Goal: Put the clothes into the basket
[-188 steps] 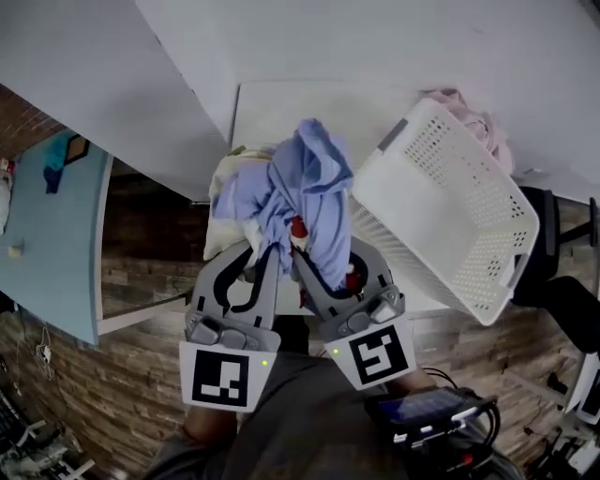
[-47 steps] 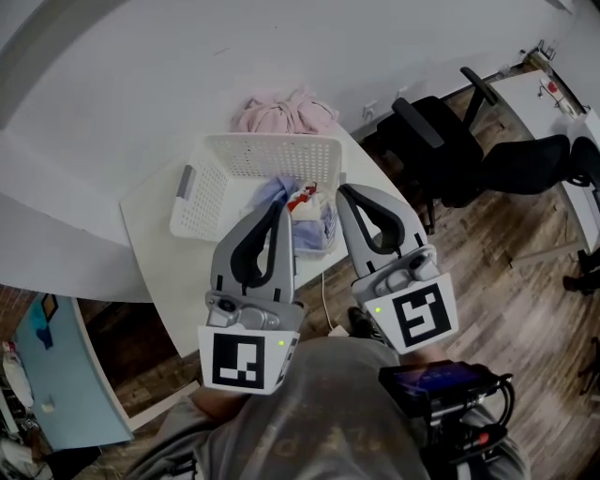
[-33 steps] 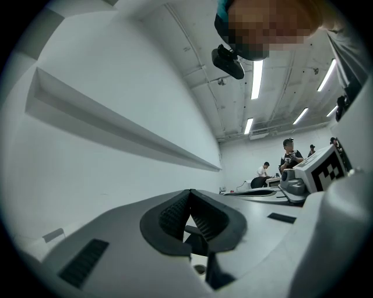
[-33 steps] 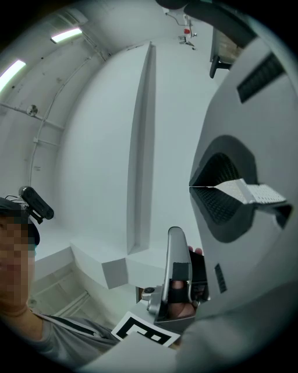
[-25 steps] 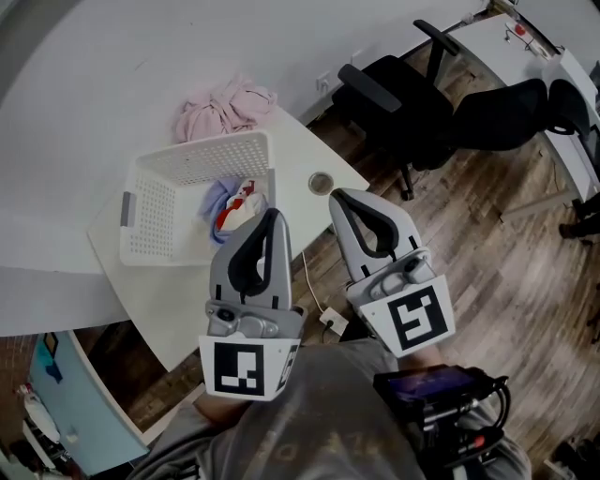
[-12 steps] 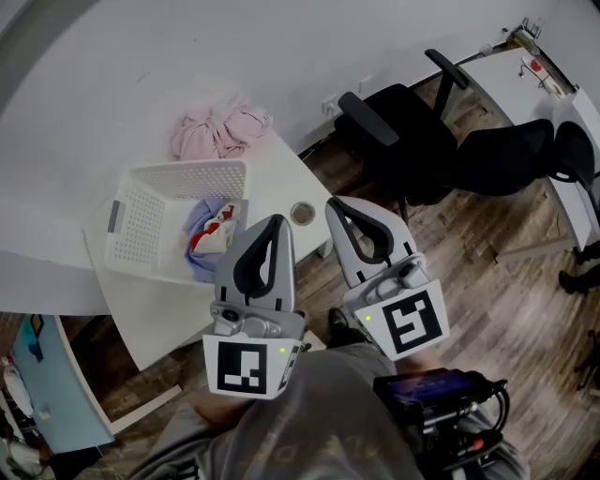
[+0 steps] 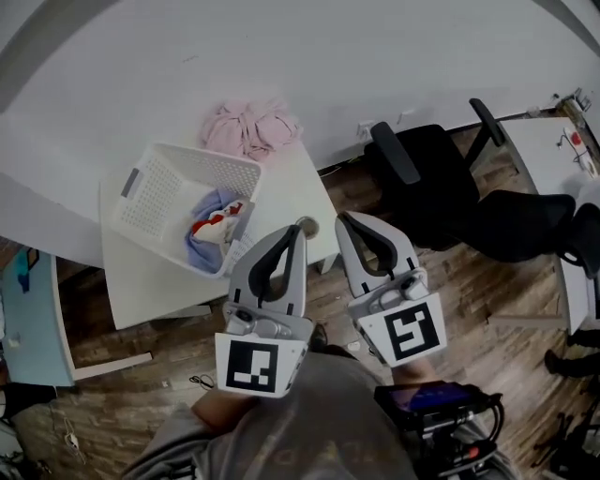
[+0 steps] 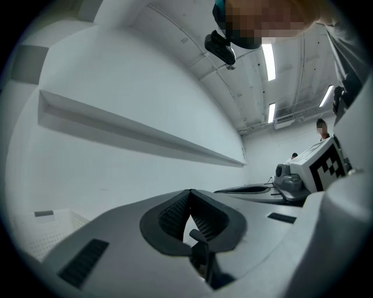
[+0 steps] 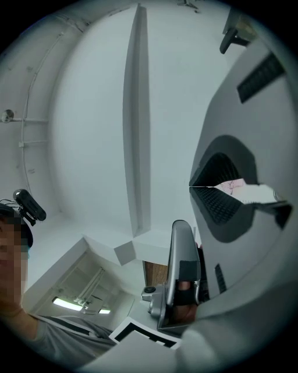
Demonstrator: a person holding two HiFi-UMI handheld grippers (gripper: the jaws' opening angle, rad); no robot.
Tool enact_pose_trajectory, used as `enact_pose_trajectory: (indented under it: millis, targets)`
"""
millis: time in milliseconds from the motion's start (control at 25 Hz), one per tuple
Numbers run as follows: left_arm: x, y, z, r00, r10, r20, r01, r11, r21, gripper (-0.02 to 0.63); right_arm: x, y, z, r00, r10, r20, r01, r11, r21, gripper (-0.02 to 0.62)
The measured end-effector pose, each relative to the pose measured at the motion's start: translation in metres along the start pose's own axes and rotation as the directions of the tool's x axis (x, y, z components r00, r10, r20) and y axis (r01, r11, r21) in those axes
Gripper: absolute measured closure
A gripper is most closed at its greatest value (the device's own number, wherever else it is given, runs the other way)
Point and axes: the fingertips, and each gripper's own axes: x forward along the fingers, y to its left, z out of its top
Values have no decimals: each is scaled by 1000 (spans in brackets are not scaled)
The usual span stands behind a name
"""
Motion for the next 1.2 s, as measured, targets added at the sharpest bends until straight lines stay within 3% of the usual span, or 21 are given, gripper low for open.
enact_pose_trajectory:
  millis: [160, 400, 800, 1200]
  targets:
    - [3, 1, -1, 999, 42, -7, -42, 999, 4, 597, 3, 1, -4, 999, 48, 4, -48, 999, 1, 588]
    - [26, 5, -7, 998, 58, 13, -58, 998, 2, 598, 19, -20, -13, 998, 56, 1, -56, 998, -5, 588]
    - [101, 32, -31, 988, 152, 6, -152, 987, -46, 598, 75, -77, -33, 992, 125, -26, -126, 992, -14, 588]
    - [163, 62, -32, 968, 249, 9, -248, 967, -57, 598, 130, -124, -36, 976, 211, -49, -213, 977, -27, 588]
